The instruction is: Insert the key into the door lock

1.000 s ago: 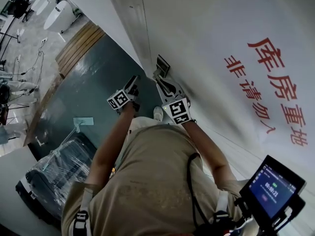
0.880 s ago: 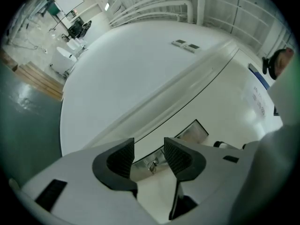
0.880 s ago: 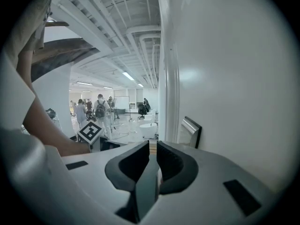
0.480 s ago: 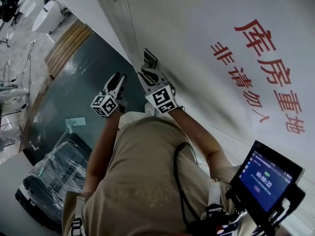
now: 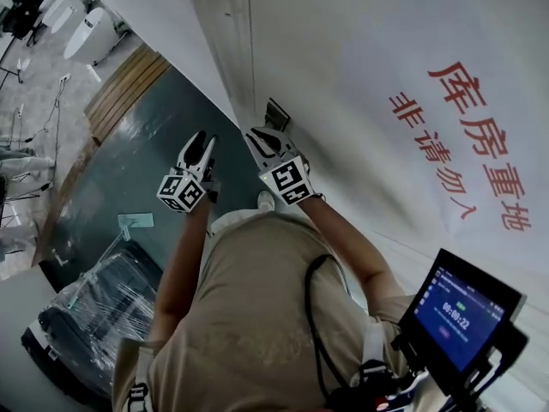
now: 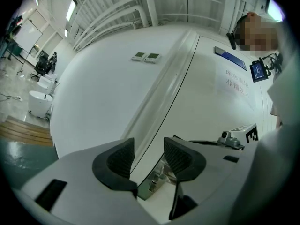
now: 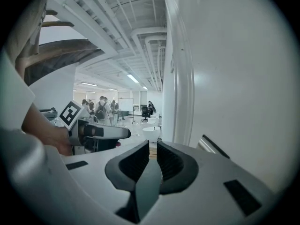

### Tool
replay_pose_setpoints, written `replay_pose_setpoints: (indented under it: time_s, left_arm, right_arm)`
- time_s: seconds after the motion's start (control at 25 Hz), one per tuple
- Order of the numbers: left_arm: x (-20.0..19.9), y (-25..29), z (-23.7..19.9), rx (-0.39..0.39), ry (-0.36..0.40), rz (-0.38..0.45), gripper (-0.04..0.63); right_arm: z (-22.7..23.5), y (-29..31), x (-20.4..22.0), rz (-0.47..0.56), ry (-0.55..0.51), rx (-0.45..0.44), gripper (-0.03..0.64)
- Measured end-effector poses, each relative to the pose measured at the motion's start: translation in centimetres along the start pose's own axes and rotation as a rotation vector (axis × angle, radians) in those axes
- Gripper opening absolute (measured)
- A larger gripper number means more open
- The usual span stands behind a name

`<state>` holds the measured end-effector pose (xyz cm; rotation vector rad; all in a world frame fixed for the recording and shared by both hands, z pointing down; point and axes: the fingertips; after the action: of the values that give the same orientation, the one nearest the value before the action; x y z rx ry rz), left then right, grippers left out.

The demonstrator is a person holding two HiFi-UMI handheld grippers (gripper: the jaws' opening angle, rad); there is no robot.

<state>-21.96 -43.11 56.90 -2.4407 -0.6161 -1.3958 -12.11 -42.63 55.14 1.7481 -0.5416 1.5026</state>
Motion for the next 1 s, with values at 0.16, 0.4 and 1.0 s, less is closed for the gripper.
replay_pose_setpoints:
  time_s: [0.16, 0.4, 1.0]
  left_arm:
    - [-1.8, -2.8, -1.1, -0.055, 0.03, 0.024, 0.192]
    - [-6.3, -9.7, -3.6, -0.151, 0.139, 0.071, 0.192]
    - [-12.1, -28.7, -12.3, -0.459, 0.173, 0.194, 0.192]
  right_arm:
    - [-0.8, 1.0, -0.9, 0.018, 0.014, -0.009, 0.04]
    - [-5.2, 3.9, -3.9, 0.067, 0.028, -0.086, 0.04]
    - [-20.1, 12.8, -8.6, 0.136, -0.061, -0.345, 0.103]
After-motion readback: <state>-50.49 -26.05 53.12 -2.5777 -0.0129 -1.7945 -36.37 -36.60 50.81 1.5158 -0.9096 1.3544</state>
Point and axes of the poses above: the fingertips, and each gripper's own axes: y forward along the fingers, z to its right, x out of its underside, and after that the axes turned 4 degrees about z, right-handed
